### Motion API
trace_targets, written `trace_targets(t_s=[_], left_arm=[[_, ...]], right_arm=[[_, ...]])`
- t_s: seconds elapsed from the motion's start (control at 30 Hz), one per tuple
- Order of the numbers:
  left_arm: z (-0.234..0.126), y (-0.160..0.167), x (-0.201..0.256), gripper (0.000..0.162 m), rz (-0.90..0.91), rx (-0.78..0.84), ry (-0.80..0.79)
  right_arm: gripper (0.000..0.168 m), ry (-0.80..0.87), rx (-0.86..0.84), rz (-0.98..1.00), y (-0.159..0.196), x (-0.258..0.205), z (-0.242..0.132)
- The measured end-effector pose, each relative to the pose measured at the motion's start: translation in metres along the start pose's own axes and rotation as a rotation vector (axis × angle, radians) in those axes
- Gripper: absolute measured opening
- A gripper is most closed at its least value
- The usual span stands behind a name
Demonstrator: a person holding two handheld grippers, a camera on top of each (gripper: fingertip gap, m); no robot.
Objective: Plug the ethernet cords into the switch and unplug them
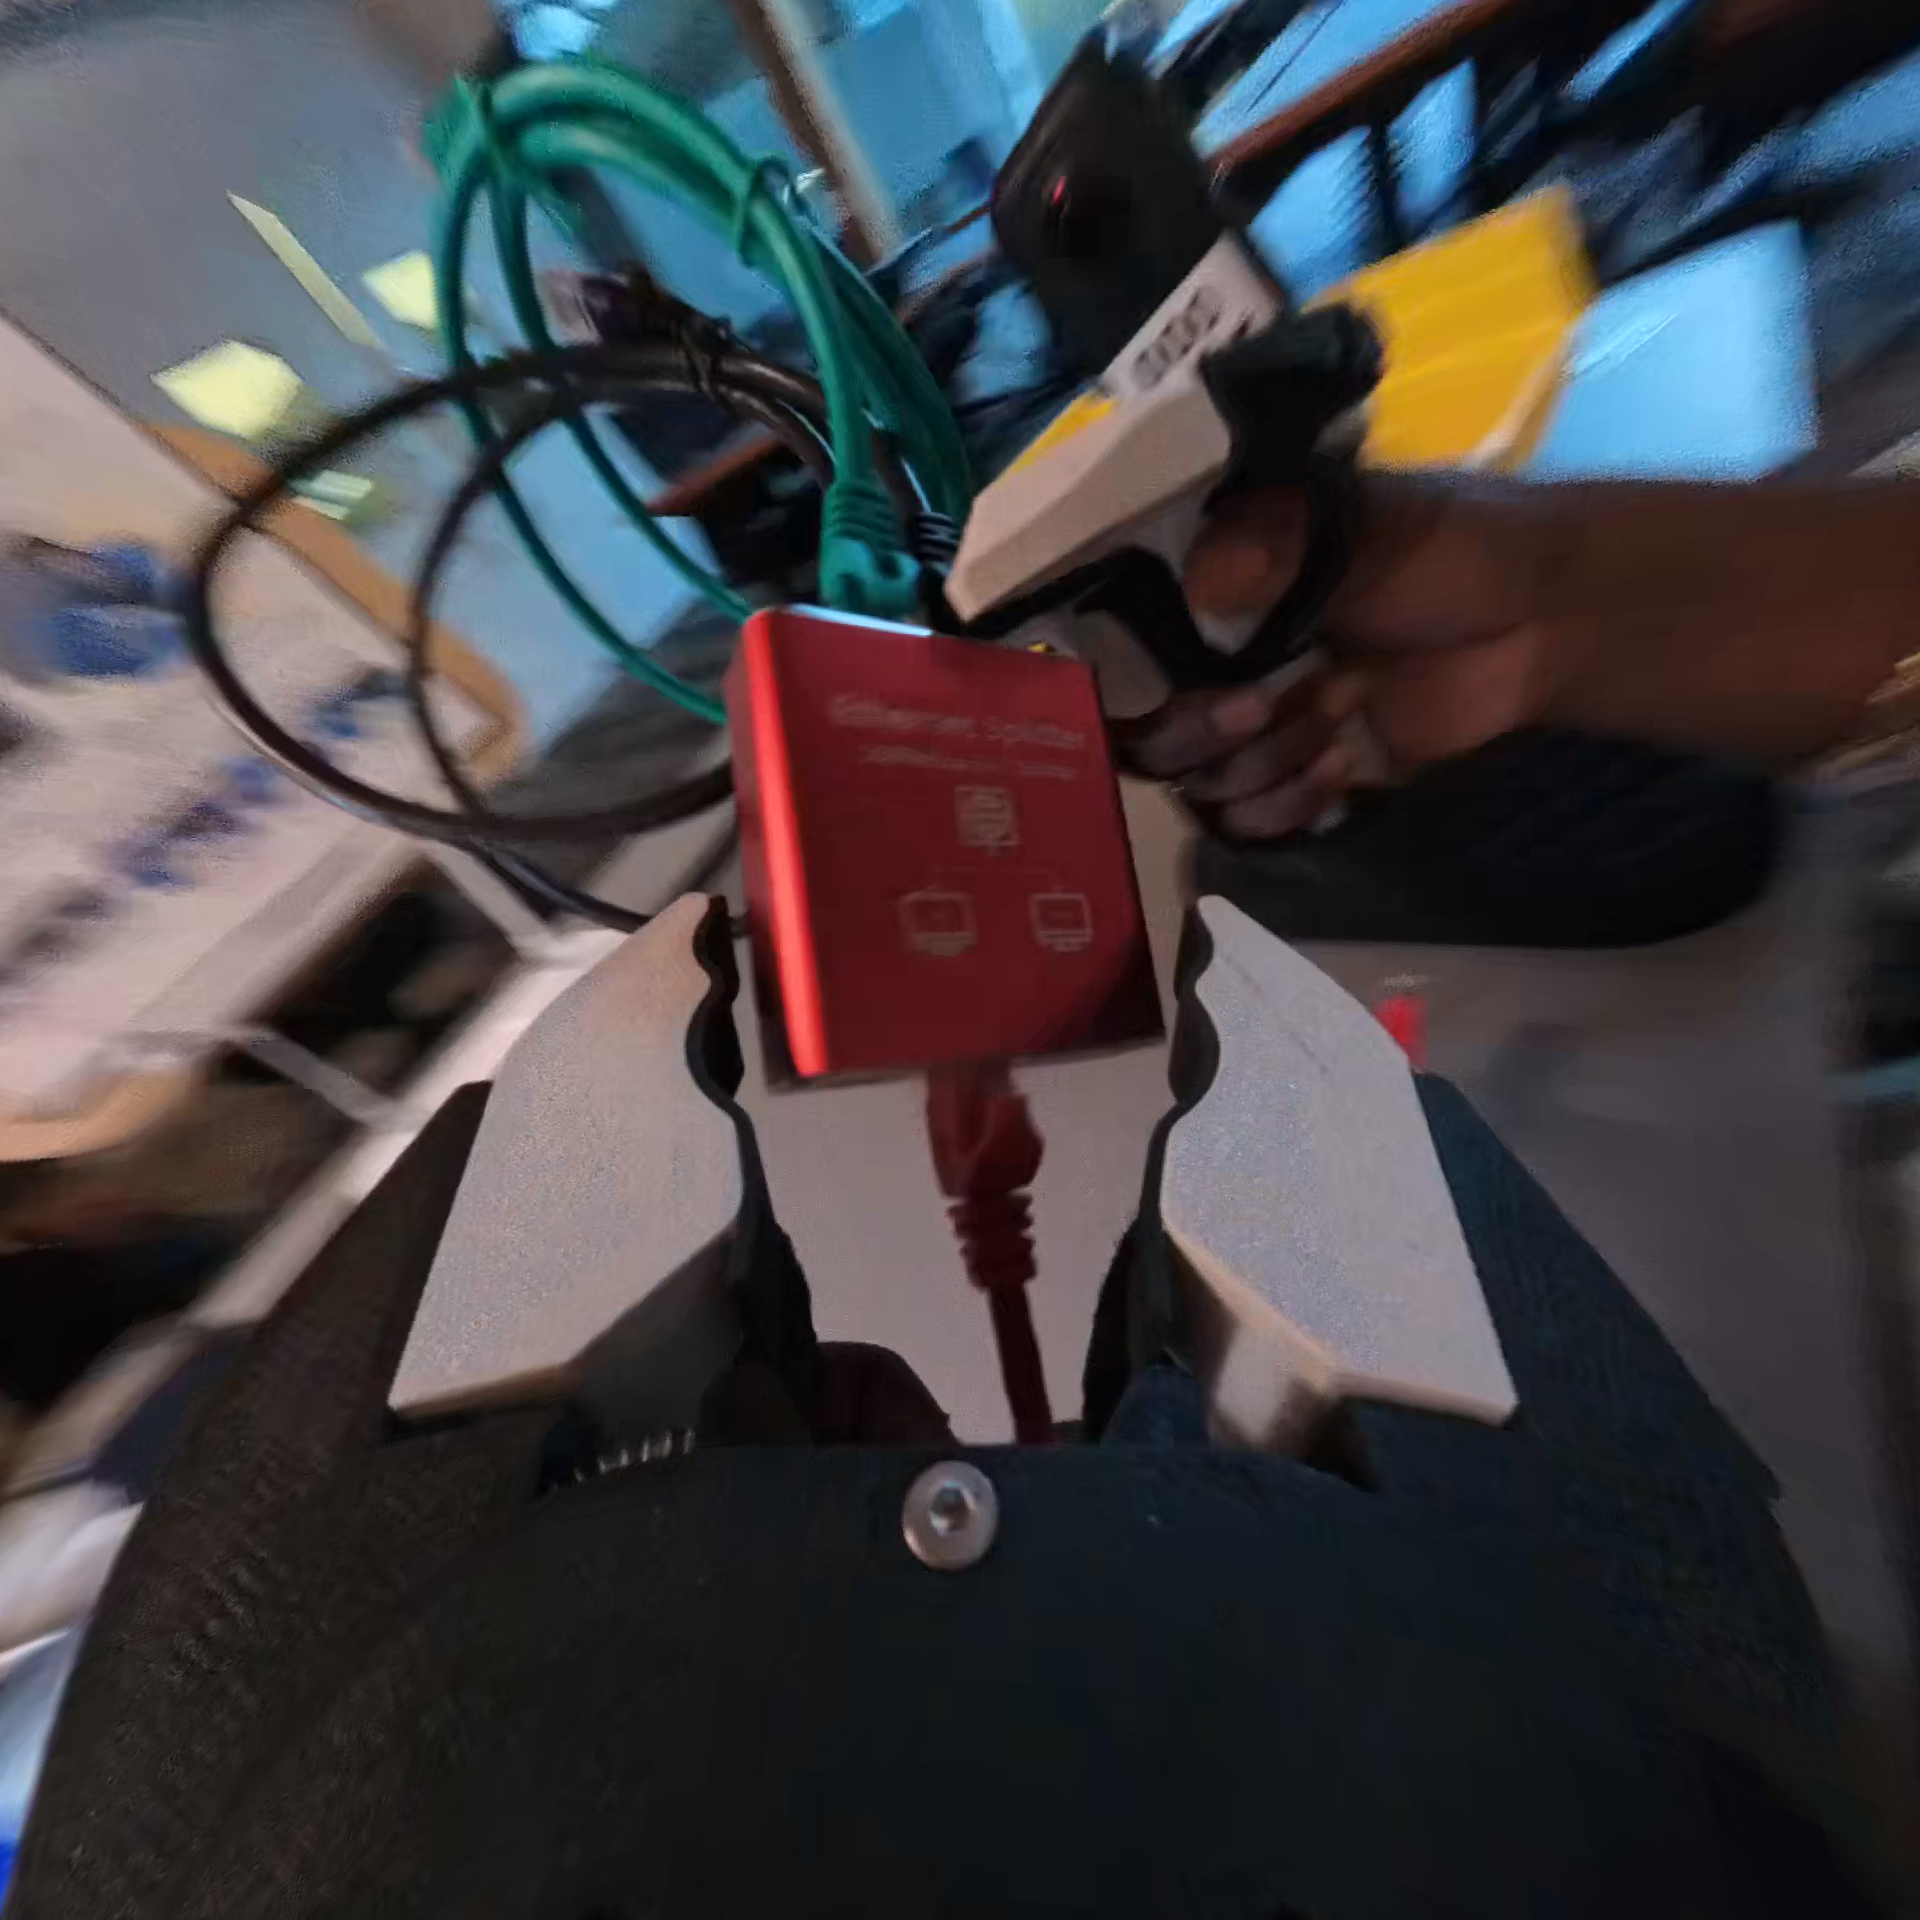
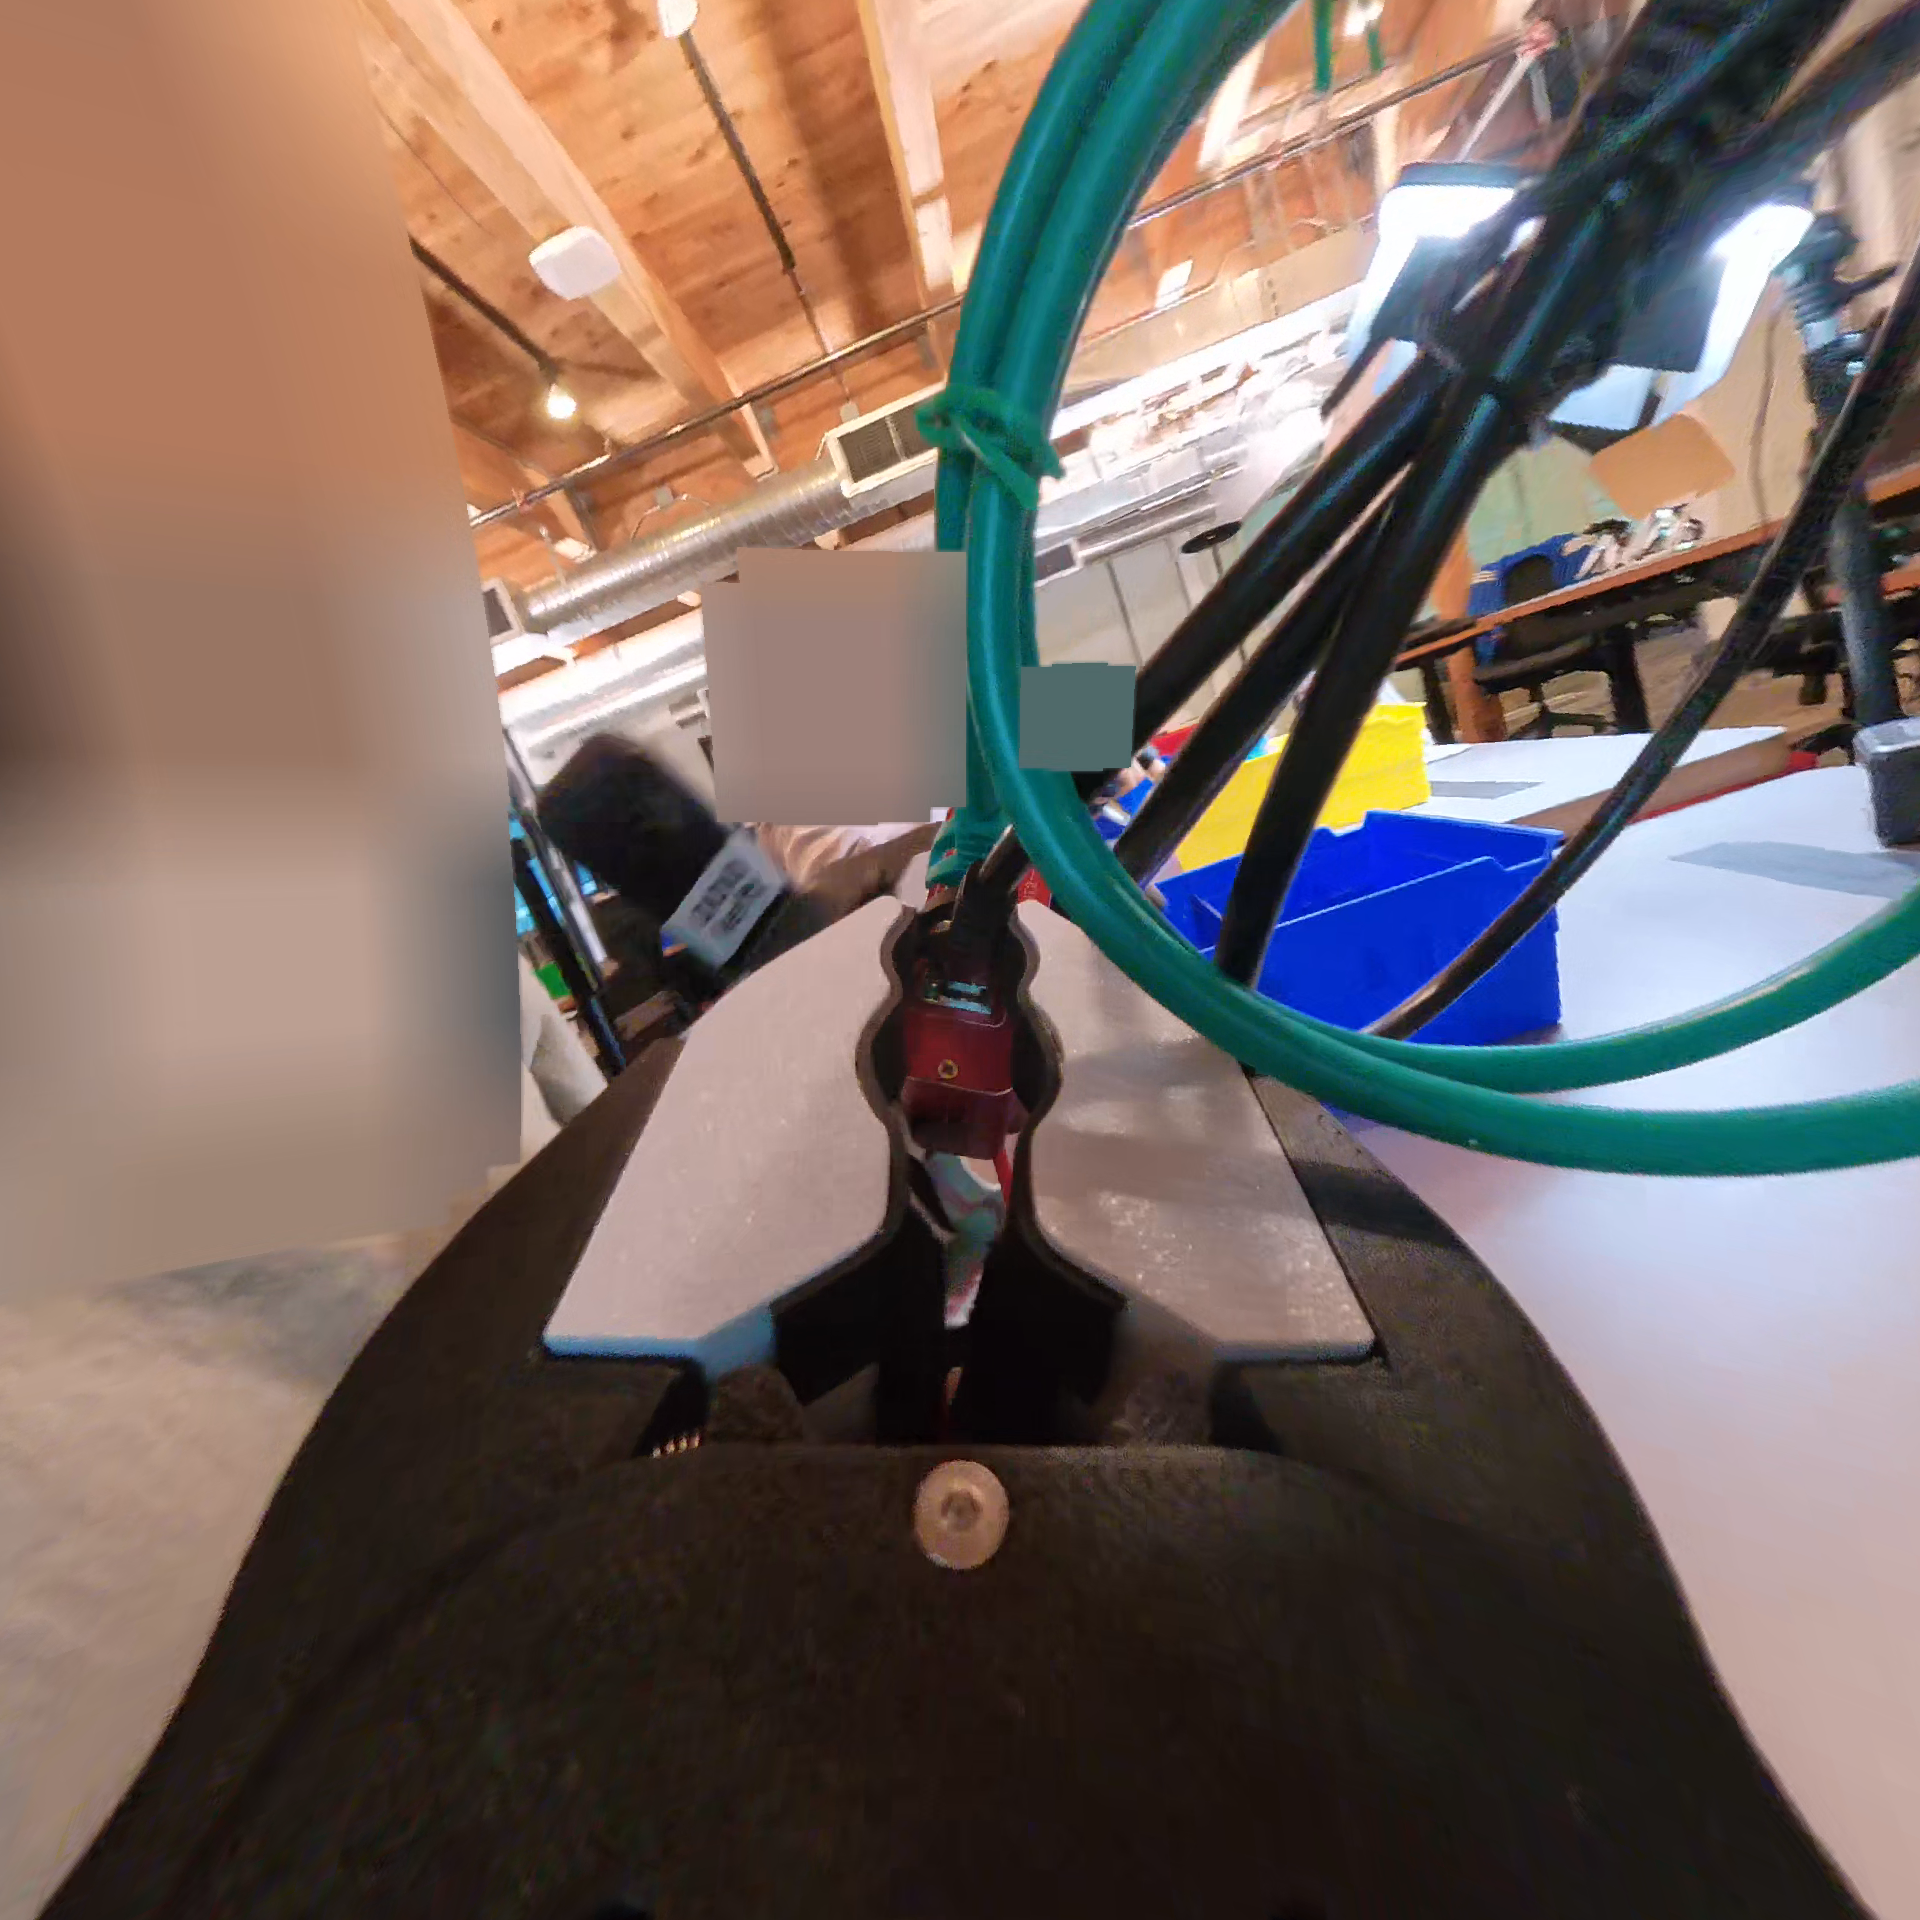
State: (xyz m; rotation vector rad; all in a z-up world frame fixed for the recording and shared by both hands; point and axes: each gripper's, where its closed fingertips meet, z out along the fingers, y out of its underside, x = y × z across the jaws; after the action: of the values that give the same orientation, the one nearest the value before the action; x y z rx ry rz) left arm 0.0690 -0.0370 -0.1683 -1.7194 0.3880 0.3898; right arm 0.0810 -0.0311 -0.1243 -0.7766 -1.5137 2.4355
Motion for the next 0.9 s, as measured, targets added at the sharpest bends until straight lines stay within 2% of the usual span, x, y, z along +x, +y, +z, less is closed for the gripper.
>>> trace_targets(t_s=[0.1,0.2,0.23,0.3,0.5,0.67,0.8,0.87,0.9], left_arm=[[-0.015,-0.01,0.005,0.081,-0.368,0.124,0.288],[-0.014,-0.004,0.017,0.073,-0.521,0.125,0.457],[-0.012,-0.003,0.026,0.066,-0.531,0.114,0.507],[-0.012,-0.005,0.041,0.033,-0.513,0.125,0.576],[-0.002,0.005,0.038,0.03,-0.591,0.119,0.555],[0.001,0.005,0.04,0.03,-0.61,0.104,0.604],[0.006,0.008,0.044,0.03,-0.627,0.082,0.642],[0.007,0.009,0.045,0.032,-0.607,0.081,0.65],[0.008,0.008,0.045,0.041,-0.586,0.088,0.64]], right_arm=[[0.014,-0.06,-0.03,-0.038,0.001,-0.01,-0.006],[0.014,-0.115,-0.07,-0.049,0.008,-0.02,-0.007],[0.014,-0.116,-0.083,-0.051,0.012,-0.02,-0.006],[0.014,-0.094,-0.094,-0.058,0.015,-0.016,-0.006],[0.017,0.006,-0.156,-0.107,0.023,-0.001,-0.016],[0.023,-0.012,-0.192,-0.102,0.023,-0.002,-0.024],[0.015,-0.012,-0.192,-0.07,0.024,0.002,-0.029],[0.014,-0.023,-0.183,-0.031,0.025,0.002,-0.032],[0.014,-0.029,-0.186,-0.022,0.027,0.002,-0.033]])
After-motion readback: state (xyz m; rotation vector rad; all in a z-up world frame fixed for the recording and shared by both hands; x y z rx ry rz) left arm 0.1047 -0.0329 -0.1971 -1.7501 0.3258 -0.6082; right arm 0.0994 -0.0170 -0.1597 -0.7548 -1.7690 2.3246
